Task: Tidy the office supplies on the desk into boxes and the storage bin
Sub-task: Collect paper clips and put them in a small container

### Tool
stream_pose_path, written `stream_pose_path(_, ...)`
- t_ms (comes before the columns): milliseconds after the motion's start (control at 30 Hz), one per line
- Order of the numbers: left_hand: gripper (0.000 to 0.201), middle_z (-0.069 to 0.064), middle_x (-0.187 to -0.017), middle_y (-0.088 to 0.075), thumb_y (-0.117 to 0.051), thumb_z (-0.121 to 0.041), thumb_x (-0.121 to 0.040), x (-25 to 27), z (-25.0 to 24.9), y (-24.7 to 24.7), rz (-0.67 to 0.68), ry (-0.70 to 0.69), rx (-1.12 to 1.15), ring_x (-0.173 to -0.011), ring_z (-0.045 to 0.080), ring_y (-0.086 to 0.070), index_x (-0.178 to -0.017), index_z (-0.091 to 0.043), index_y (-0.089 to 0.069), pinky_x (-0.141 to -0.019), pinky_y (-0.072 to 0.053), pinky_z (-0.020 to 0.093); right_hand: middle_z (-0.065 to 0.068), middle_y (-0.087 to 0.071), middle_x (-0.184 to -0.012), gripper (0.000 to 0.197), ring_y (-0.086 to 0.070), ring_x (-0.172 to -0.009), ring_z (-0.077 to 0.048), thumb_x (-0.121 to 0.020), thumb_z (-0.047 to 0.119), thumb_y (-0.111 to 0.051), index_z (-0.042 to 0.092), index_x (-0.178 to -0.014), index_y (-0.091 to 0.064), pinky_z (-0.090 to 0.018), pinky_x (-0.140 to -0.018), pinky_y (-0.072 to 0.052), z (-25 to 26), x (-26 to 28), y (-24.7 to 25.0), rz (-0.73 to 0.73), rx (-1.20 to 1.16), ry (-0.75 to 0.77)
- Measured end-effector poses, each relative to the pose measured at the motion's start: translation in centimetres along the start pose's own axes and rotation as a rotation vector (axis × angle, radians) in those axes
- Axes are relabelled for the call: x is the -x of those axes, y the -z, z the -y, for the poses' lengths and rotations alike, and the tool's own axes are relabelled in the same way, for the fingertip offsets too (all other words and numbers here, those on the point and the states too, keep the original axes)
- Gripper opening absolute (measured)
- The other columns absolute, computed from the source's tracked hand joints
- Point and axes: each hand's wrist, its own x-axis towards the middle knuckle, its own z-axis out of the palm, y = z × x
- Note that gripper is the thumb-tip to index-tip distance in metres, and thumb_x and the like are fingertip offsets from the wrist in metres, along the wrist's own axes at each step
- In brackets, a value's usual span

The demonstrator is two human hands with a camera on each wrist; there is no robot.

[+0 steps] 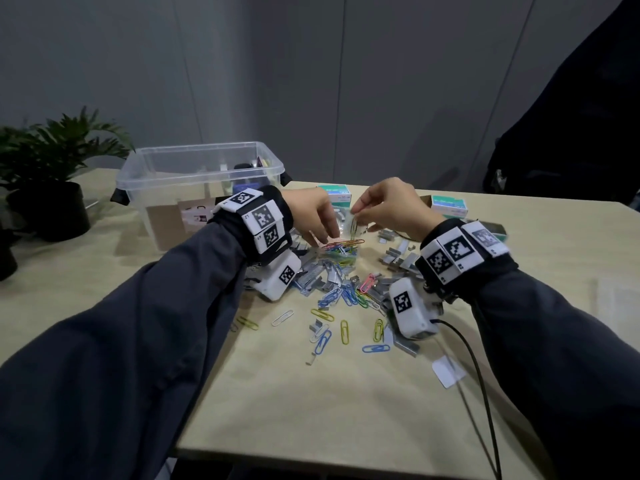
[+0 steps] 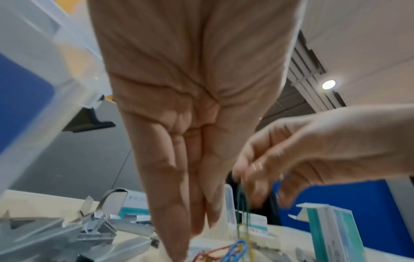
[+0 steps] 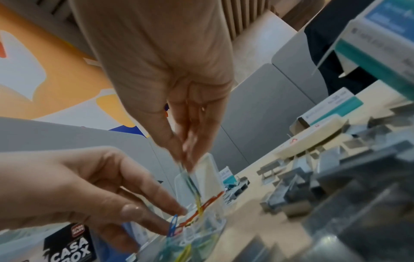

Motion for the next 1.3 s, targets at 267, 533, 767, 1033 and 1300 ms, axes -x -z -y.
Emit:
stream_pose_path(267, 0.027, 0.020, -0.113, -0.068, -0.055, 0.008, -0.092, 1.6, 0.7, 0.8, 0.053, -0.003, 0.004, -0.097, 0.024, -0.065, -0.114, 0.001, -0.068, -0.079, -0.059, 0.033, -0.002, -0.067, -0.122, 0.036, -0.059, -0.111, -0.014, -0.098, 0.002, -0.046, 0.016, -0.123, -0.068, -0.022, -0.075, -0.054, 1.2, 0.0, -0.5, 0.528, 0.374, -0.030)
stream_pose_path(533, 0.025, 0.016, -0.112, -0.069, -0.054, 0.004, -0.094, 2.7, 1.5, 1.5, 0.025, 0.015, 0.167, -0.101, 0.026, -0.068, -0.115, 0.000, -0.065, -0.082, -0.059, 0.034, 0.001, -0.063, -0.125, 0.040, -0.059, -0.108, -0.017, -0.099, 0.002, -0.042, 0.019, -0.127, -0.065, -0.019, -0.070, -0.050, 1.9, 0.0, -0.6, 0.542, 0.513, 0.053)
stream_pose_path(767, 0.027, 0.014, -0.113, -0.069, -0.056, -0.005, -0.095, 3.9, 2.0, 1.8, 0.011, 0.007, 0.198, -0.099, 0.025, -0.069, -0.120, -0.001, -0.063, -0.078, -0.059, 0.031, 0.004, -0.072, -0.076, 0.031, -0.065, -0.066, -0.007, -0.074, 0.041, -0.082, 0.014, -0.086, -0.073, -0.014, -0.051, -0.048, 3.6, 1.1, -0.1, 0.453, 0.589, 0.025)
stream_pose_path(1033, 0.028, 0.012, -0.111, -0.070, -0.058, -0.014, -0.094, 4.2, 1.9, 1.8, 0.019, 0.017, 0.187, -0.099, 0.027, -0.070, -0.120, -0.005, -0.063, -0.081, -0.057, 0.036, -0.002, -0.077, -0.082, 0.042, -0.074, -0.082, -0.016, -0.067, 0.036, -0.088, 0.006, -0.093, -0.076, -0.017, -0.060, -0.052, 4.0, 2.4, -2.2, 0.723, 0.836, -0.093)
stream_pose_path(1300, 0.032, 0.014, -0.113, -0.070, -0.059, -0.021, -0.094, 4.5, 2.0, 1.8, 0.030, 0.016, 0.184, -0.099, 0.029, -0.070, -0.122, -0.006, -0.061, -0.081, -0.056, 0.039, 0.001, -0.074, -0.068, 0.011, -0.070, -0.058, -0.007, -0.078, 0.013, -0.080, 0.009, -0.087, -0.076, -0.019, -0.058, -0.055, 3.1, 1.9, -1.7, 0.637, 0.778, -0.034)
